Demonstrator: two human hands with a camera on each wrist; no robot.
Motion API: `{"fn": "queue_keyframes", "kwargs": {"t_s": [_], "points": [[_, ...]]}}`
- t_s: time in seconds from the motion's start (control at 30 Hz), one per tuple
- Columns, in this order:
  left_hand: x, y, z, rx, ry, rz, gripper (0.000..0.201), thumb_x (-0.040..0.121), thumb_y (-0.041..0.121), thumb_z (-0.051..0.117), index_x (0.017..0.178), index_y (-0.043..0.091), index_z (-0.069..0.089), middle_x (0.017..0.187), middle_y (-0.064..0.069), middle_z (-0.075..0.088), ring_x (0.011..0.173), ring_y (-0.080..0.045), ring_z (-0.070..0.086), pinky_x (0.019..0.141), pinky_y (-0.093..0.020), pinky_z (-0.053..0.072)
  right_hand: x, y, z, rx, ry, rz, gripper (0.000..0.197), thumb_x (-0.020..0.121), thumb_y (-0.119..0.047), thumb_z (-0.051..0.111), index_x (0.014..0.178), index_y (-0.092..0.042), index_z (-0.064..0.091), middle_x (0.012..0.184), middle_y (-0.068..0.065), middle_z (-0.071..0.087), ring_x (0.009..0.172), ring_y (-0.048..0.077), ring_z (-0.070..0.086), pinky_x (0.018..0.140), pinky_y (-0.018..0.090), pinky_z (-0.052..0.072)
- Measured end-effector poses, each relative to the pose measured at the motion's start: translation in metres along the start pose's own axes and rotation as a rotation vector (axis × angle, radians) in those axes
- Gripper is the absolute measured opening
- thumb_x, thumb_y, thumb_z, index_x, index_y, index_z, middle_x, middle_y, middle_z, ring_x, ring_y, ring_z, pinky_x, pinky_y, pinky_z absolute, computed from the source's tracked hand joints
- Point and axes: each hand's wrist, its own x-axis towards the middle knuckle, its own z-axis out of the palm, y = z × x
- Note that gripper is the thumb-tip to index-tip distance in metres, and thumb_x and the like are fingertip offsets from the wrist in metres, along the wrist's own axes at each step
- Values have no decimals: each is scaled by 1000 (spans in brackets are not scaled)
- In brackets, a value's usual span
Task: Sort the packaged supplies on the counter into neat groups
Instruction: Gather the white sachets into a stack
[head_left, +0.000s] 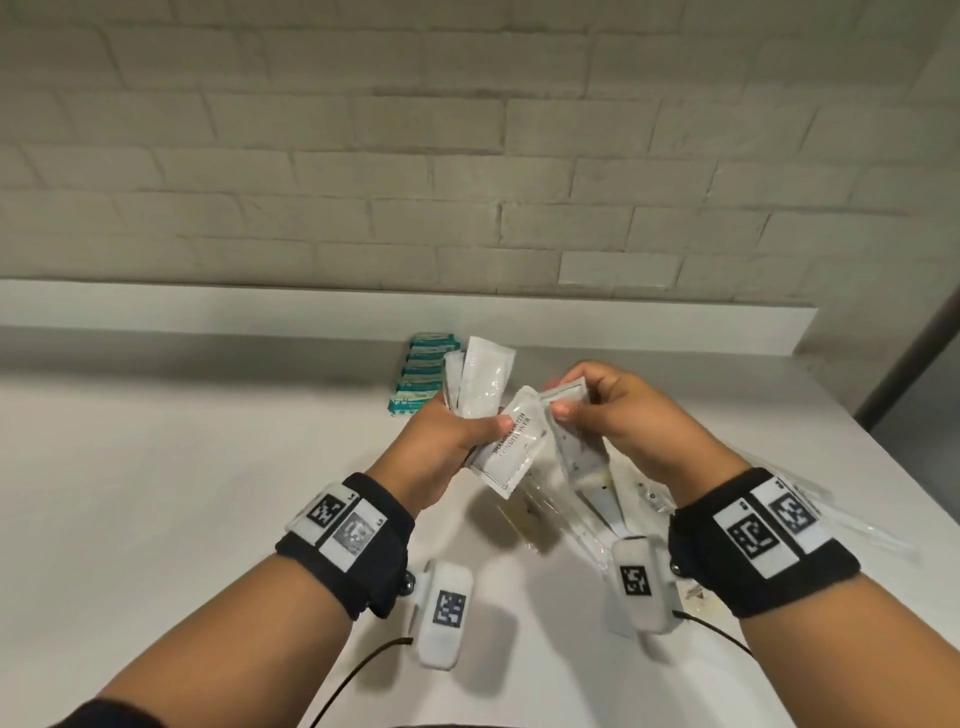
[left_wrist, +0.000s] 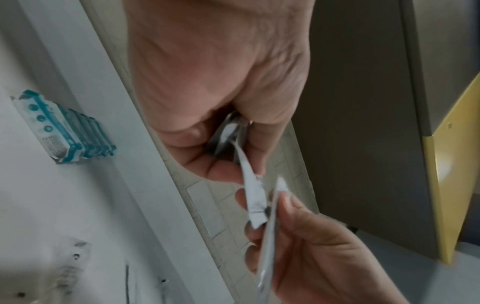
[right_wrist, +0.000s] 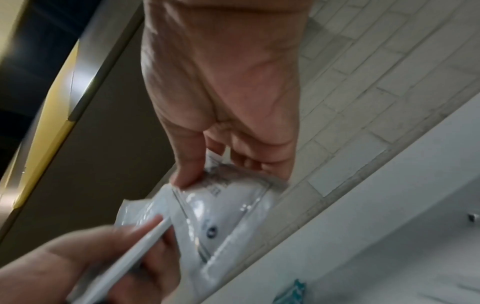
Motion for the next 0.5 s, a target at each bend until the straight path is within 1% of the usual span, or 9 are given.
{"fn": "queue_keyframes", "kwargs": {"t_s": [0.07,0.13,0.2,0.27,0.3,0.37,0.43,0.47,0.5], "points": [[0,5,7,-20,-43,12,36,86,-2,62,122,-3,58,111,-18,69,93,-26,69,71,-29,56,2,-1,3,-11,-42,39,12,85,0,66,83,-11,61,72,7,65,59,14,59,50,26,49],[0,8,9,-55,-58,31,31,89,3,59,120,4,59,111,-12,70,94,-22,68,71,-28,56,5,0,4,135,58,51,14,85,3,65,82,-10,60,73,7,70,60,16,66,54,26,56],[-2,6,10,-68,-86,11,27,89,2,58,114,12,60,104,-6,72,89,-18,69,69,-28,57,7,3,-2,302,163,40,14,85,5,63,82,-8,59,72,8,72,62,19,68,61,31,57],[-5,0,13,-23,-93,-18,26,88,-1,59,111,11,61,98,-3,74,81,-14,70,64,-25,57,6,7,-10,378,190,55,13,86,7,61,83,-6,59,72,10,71,61,19,67,61,30,56],[-5,-2,15,8,-75,-24,26,88,-1,60,111,10,61,95,-2,74,78,-13,69,61,-24,56,5,9,-14,312,188,73,11,87,5,61,83,-5,60,72,10,70,59,17,65,58,27,56],[-3,-2,18,71,-34,-24,29,85,2,66,114,7,61,95,-6,72,73,-13,66,56,-23,53,4,10,-28,-32,185,59,5,90,-5,61,85,-5,61,74,5,66,58,12,61,54,24,50],[-1,3,24,143,-38,-37,34,82,7,71,115,6,60,98,-12,69,71,-15,63,54,-23,50,4,4,-42,-310,136,-18,8,91,-11,61,95,-5,64,96,6,64,78,16,62,71,31,52],[0,5,29,169,-53,-44,32,83,7,70,114,7,60,99,-12,68,71,-15,63,53,-24,50,4,-2,-47,-363,62,-43,11,91,-10,61,98,-4,65,106,9,63,88,21,63,81,34,51],[1,7,35,173,-69,-45,27,85,6,67,111,9,61,97,-11,69,73,-15,64,54,-24,51,3,-7,-49,-363,-32,-47,10,91,-8,61,98,-3,65,107,13,65,90,25,64,84,36,51]]}}
